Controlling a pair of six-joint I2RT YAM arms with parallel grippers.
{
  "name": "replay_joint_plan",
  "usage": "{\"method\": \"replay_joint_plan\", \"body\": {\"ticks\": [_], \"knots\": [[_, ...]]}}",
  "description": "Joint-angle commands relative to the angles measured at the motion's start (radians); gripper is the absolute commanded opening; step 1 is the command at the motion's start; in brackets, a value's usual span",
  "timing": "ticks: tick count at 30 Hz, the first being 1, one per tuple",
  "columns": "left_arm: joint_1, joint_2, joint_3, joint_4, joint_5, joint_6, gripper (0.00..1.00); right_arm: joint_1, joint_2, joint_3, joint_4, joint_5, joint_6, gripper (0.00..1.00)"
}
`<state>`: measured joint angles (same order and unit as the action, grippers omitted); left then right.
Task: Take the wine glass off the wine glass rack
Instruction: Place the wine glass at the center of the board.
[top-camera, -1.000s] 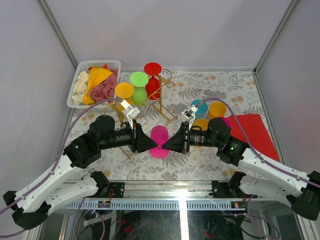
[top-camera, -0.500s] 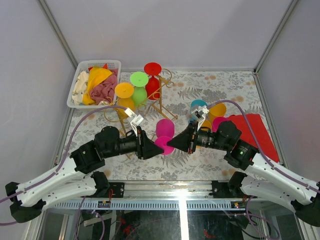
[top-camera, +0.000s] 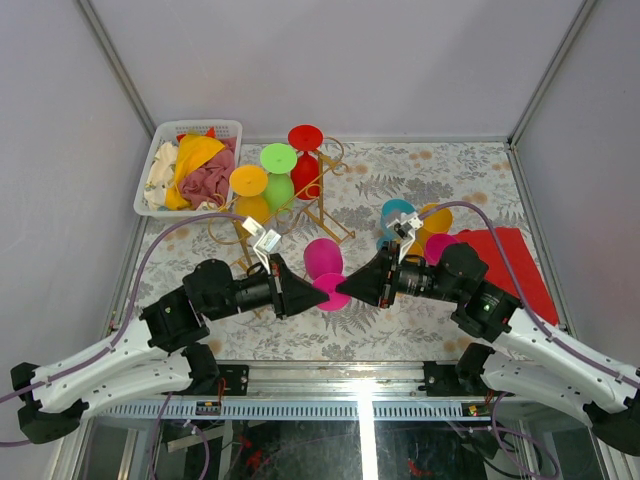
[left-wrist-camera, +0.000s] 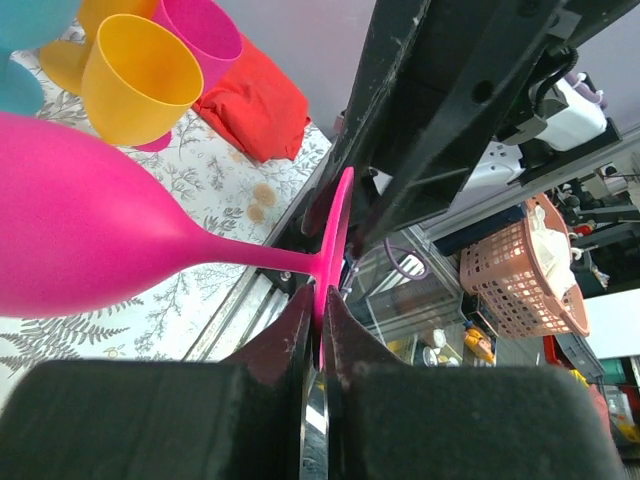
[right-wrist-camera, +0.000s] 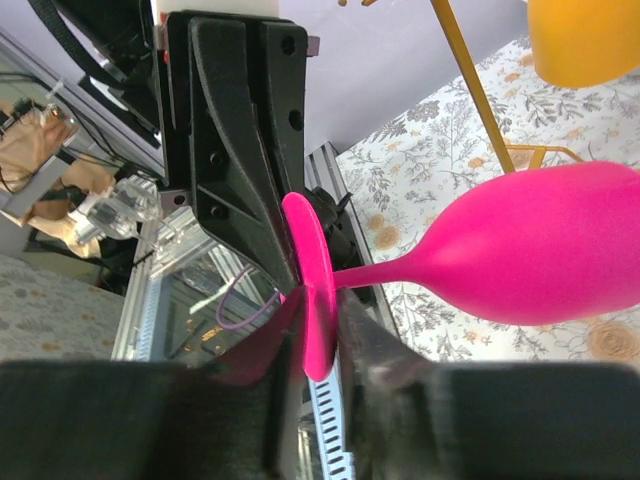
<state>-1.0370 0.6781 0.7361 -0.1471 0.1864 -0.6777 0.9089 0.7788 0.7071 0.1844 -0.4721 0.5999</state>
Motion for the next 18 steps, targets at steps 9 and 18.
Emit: {"method": "replay_joint_plan", "body": {"ticks": [9,18], "knots": [[-0.004,-0.042,-0.057,-0.047,-0.006,0.175,0.0,0.004,-0.145,0.001,-0.149,0.416,-0.108,0.59],[-0.008,-0.155,-0.138,-0.021,0.102,0.354,0.0,0.003,-0.231,-0.045,-0.168,0.766,-0.076,0.68]]}}
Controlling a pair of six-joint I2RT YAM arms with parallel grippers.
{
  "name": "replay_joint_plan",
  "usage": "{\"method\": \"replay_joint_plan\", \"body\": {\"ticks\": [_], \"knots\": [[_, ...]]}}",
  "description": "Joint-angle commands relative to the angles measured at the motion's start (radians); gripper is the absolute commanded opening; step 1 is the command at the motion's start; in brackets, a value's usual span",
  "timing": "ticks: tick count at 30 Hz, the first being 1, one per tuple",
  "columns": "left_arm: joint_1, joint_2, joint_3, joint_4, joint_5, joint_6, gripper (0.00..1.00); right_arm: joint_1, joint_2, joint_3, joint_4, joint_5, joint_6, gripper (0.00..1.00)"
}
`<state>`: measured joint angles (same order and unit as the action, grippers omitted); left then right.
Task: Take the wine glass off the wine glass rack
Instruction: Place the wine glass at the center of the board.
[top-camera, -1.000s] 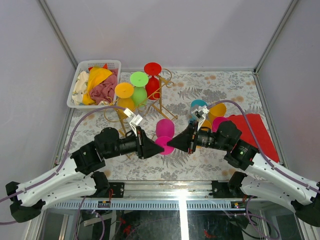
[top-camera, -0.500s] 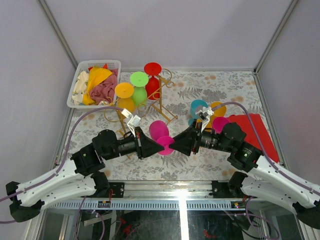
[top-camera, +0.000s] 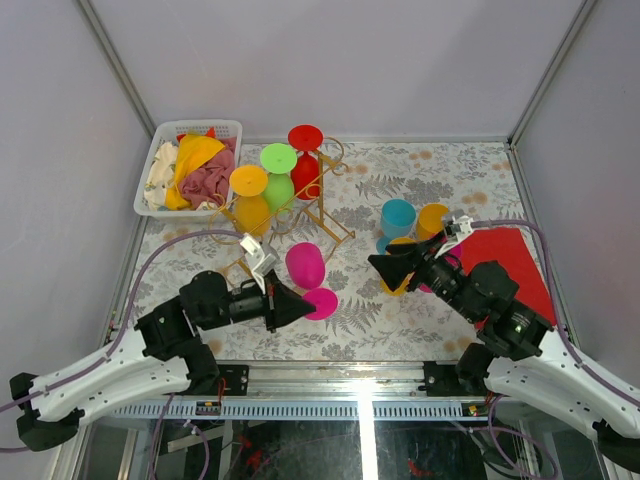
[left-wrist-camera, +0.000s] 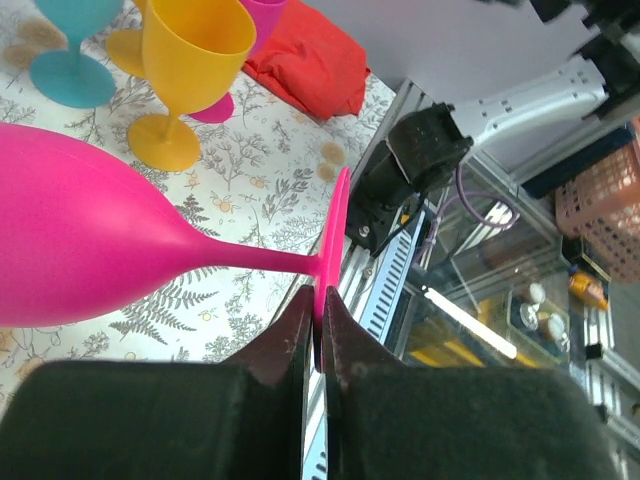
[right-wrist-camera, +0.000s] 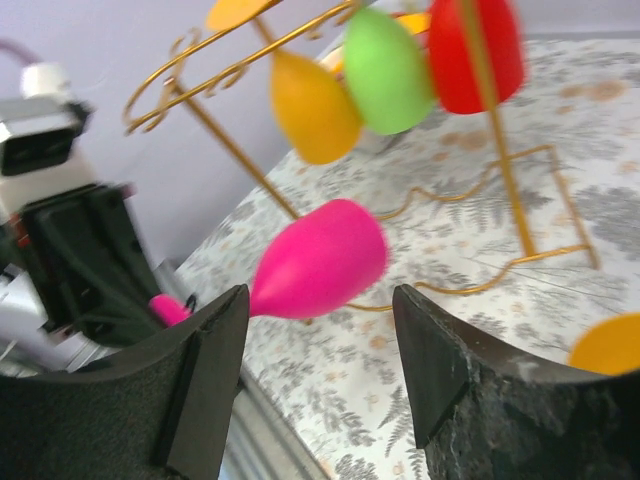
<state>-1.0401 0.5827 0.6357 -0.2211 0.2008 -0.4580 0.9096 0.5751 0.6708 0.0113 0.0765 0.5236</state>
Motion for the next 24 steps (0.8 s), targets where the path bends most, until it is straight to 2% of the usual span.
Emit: {"method": "replay_joint_plan", "body": {"ticks": [1,4,9,14,18,21,24], "knots": [[-0.005,-0.076,-0.05,0.061,0.1,0.157,0.0,0.002,-0.035,-0.012,0.004,0.231,0.001,0.68],[-0.004,-0.12,-0.086,0.086,0.16,0.223,0.0,0.002,-0.04,-0.016,0.006,0.241,0.005,0.69],[-0.005,-0.195,-0.139,0.19,0.406,0.373,0.04,0.003,-0.02,0.012,0.011,0.117,0.023,0.72],[-0.004,-0.3,-0.206,0.223,0.48,0.528,0.0,0.002,0.009,0.035,0.05,-0.04,0.058,0.73],[-0.003,-0.303,-0.21,0.208,0.515,0.547,0.0,-0.007,0.05,0.059,0.049,-0.146,0.09,0.74],[-0.005,-0.275,-0.201,0.184,0.545,0.549,0.0,-0.023,0.064,0.048,0.132,-0.273,0.126,0.75],[-0.004,-0.242,-0.197,0.174,0.565,0.55,0.0,-0.038,0.087,0.035,0.203,-0.336,0.164,0.75]]}}
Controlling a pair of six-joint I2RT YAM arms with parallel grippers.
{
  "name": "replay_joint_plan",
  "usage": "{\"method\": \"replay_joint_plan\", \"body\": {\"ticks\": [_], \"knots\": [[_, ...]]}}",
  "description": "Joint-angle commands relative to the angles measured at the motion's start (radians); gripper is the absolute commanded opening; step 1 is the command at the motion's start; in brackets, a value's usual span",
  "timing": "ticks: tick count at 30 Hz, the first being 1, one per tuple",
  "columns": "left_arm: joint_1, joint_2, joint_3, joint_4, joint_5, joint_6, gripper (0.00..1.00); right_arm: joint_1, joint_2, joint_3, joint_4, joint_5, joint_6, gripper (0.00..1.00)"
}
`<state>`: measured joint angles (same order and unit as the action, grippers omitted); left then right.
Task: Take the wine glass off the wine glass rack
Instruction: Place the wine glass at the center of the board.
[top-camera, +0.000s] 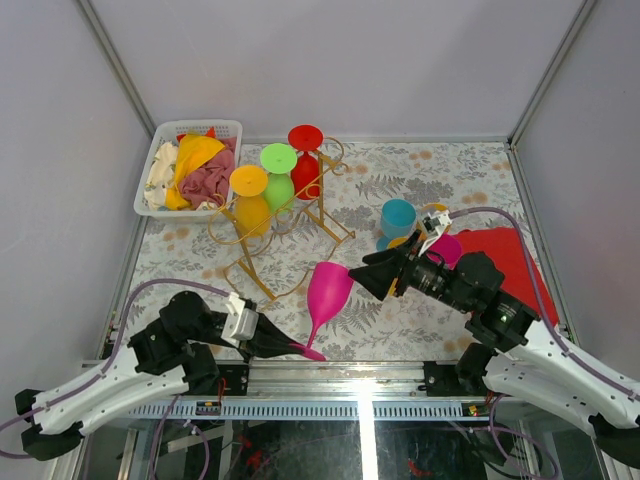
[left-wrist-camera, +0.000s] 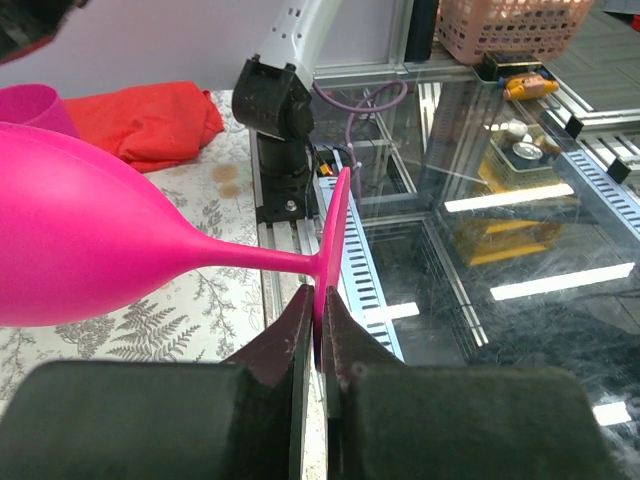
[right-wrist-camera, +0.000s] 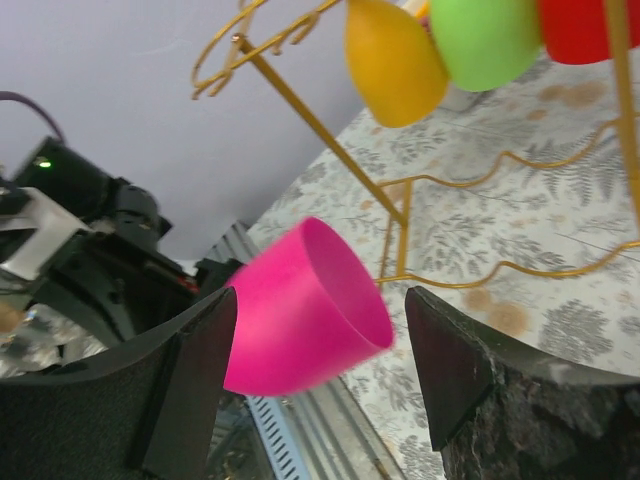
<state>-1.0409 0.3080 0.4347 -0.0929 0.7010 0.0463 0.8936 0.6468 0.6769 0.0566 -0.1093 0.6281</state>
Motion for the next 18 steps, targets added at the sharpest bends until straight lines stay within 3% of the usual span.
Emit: {"method": "replay_joint_plan", "body": {"ticks": [1,5,10,15,18], "knots": [[-0.003,0.038,0.004,0.045,0.073,0.048,0.0,-0.028,0.024,0.029,0.164,-0.149,0.07,0.75],[-0.004,0.045,0.006,0.041,0.091,0.054,0.0,-0.075,0.081,0.026,0.169,-0.213,0.111,0.75],[-0.004,0.013,0.003,0.024,0.086,0.065,0.0,-0.187,0.187,0.022,0.275,-0.508,0.221,0.76],[-0.003,-0.006,0.0,0.008,0.062,0.069,0.0,-0.194,0.262,0.016,0.425,-0.78,0.292,0.7],[-0.003,0.004,0.004,0.0,0.057,0.069,0.0,-0.194,0.258,-0.012,0.513,-0.823,0.326,0.67]]}}
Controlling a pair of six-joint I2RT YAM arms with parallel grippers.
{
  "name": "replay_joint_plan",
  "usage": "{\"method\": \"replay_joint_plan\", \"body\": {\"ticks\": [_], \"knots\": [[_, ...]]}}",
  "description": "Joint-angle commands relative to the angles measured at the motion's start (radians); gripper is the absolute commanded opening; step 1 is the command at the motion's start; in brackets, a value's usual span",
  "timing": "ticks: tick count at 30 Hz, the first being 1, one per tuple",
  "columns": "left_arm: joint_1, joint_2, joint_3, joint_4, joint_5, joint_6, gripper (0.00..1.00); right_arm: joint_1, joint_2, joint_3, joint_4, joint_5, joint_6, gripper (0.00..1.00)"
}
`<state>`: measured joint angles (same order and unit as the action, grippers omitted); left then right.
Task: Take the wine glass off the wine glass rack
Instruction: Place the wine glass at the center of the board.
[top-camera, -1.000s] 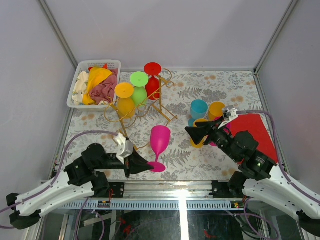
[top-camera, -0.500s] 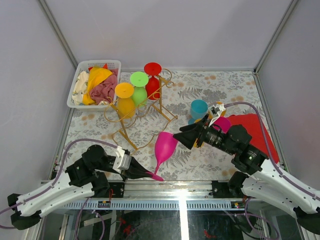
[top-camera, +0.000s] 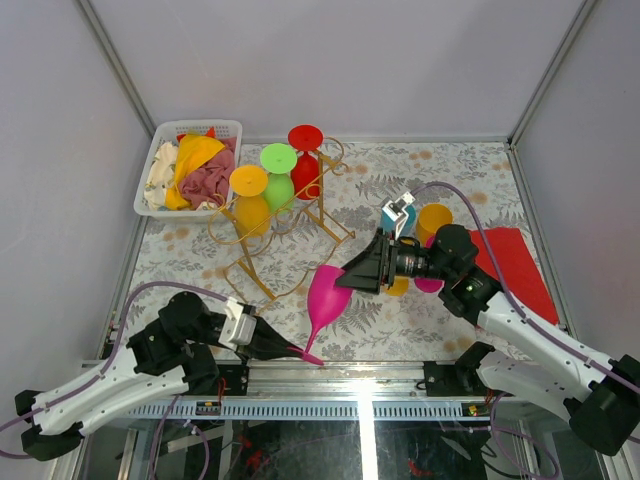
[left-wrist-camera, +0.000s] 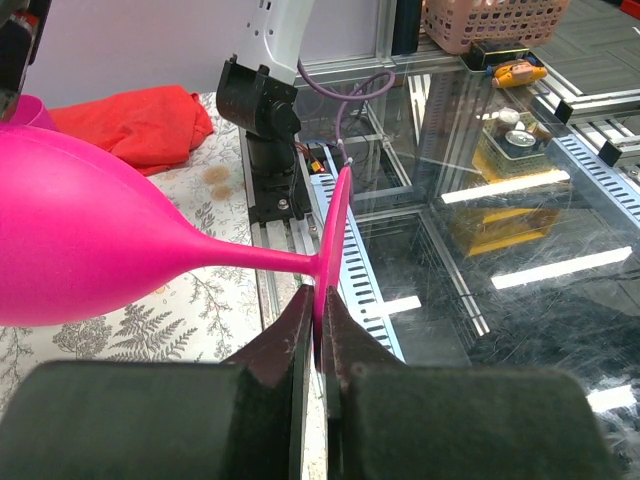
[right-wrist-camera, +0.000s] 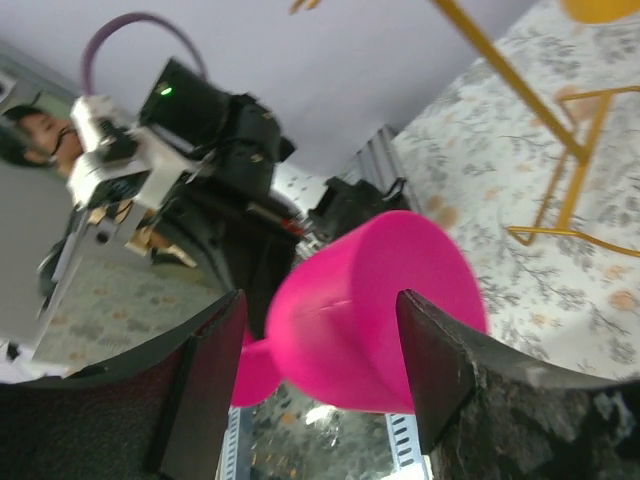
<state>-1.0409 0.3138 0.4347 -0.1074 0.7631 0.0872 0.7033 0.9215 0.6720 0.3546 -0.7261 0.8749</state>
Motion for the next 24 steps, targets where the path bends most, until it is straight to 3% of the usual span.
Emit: {"method": "replay_joint_plan", "body": {"ticks": [1,3,9,18,24], "knots": [[-0.003,0.003,0.004,0.012,-0.008,0.028,0.0,-0.004,-0.022,-0.014,0.226,-0.211,0.08,0.67],[-0.003,0.012,0.006,0.007,-0.011,0.024,0.0,-0.004,-0.035,-0.018,0.223,-0.227,0.072,0.64],[-0.004,0.025,0.008,0.0,-0.027,0.02,0.0,-0.004,-0.05,-0.016,0.241,-0.321,0.035,0.39],[-0.003,0.019,0.008,-0.014,-0.078,0.027,0.0,-0.004,-0.055,-0.029,0.234,-0.324,-0.002,0.02],[-0.003,0.02,0.009,-0.022,-0.101,0.025,0.05,-0.004,-0.079,-0.022,0.171,-0.275,-0.053,0.0]]}}
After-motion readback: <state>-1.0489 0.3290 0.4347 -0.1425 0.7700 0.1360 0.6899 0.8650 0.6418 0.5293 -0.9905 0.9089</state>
